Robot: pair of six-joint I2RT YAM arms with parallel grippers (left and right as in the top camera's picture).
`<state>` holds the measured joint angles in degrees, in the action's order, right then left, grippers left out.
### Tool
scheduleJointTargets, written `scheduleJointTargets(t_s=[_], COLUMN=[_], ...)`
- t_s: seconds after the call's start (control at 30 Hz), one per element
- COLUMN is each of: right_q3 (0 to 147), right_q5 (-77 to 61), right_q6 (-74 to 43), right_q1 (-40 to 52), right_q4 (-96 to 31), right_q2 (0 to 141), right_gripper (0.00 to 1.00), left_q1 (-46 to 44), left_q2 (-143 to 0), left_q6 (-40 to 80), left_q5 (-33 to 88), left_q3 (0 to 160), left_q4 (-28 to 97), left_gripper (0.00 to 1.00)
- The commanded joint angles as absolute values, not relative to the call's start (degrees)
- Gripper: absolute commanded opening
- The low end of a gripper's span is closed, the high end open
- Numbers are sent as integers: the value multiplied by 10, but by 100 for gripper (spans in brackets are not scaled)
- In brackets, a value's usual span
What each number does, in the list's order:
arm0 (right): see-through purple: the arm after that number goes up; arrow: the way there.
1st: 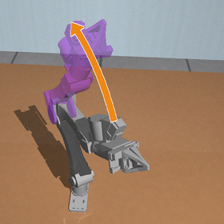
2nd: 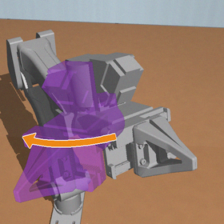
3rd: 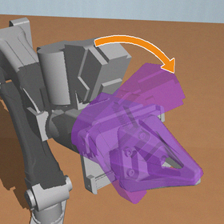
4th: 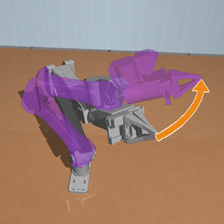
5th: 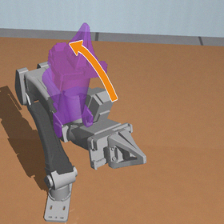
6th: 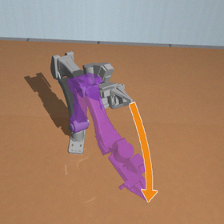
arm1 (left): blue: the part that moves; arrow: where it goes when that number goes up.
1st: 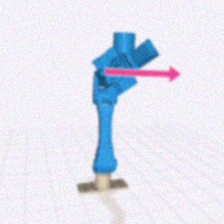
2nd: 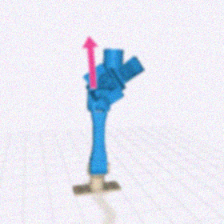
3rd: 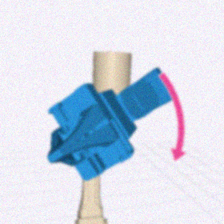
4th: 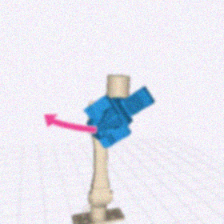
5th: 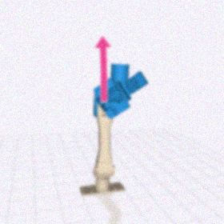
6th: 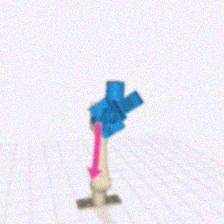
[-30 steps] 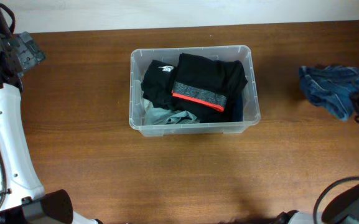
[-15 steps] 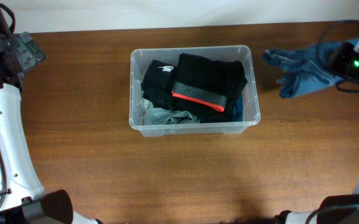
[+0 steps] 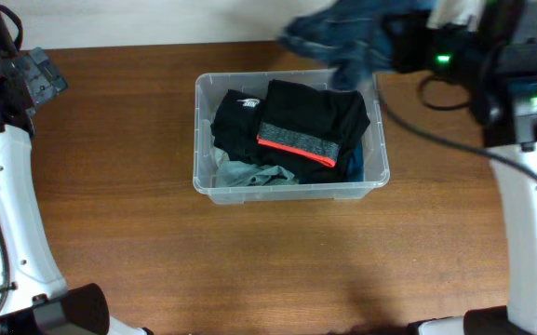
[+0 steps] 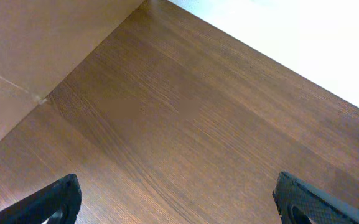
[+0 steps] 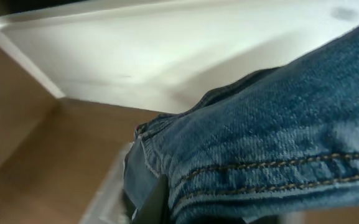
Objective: Pack container
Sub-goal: 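Lift the blue jeans with the right gripper toward the container, then lower the blue jeans into the container over the black clothes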
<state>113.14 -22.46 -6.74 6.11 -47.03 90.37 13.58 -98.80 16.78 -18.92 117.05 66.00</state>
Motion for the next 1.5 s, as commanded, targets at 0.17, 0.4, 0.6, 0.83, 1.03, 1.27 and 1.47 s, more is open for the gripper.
scheduleJointTargets(t_s=[0.17,0.4,0.6,0.83,1.03,1.27,1.47], right_q3=[1165,1165,1165,1165,1165,1163,1163], right_q5=[-239,-280,-345,-402,-419,-435,-457], right_q6=[-49,-42,-37,1,32,93,118], right_q1=[180,227,228,243,259,260,260], right_q4=[-406,-398,-396,-396,-396,-418,-432], right_q2=[898,934,950,958,965,972,1005], right_gripper=[4,4,4,4,4,4,4], left_q1=[137,137,137,137,137,137,137], left_q2=[-981,-981,-981,-981,-981,-981,-981], left_q6=[173,173,173,173,173,173,173], left_q5=[-191,-191,-191,-191,-191,-191,-191], left_q3=[1172,1172,1172,1172,1172,1172,1172], left_q4=[659,659,659,659,659,659,659], left_gripper=[99,99,99,99,100,99,99])
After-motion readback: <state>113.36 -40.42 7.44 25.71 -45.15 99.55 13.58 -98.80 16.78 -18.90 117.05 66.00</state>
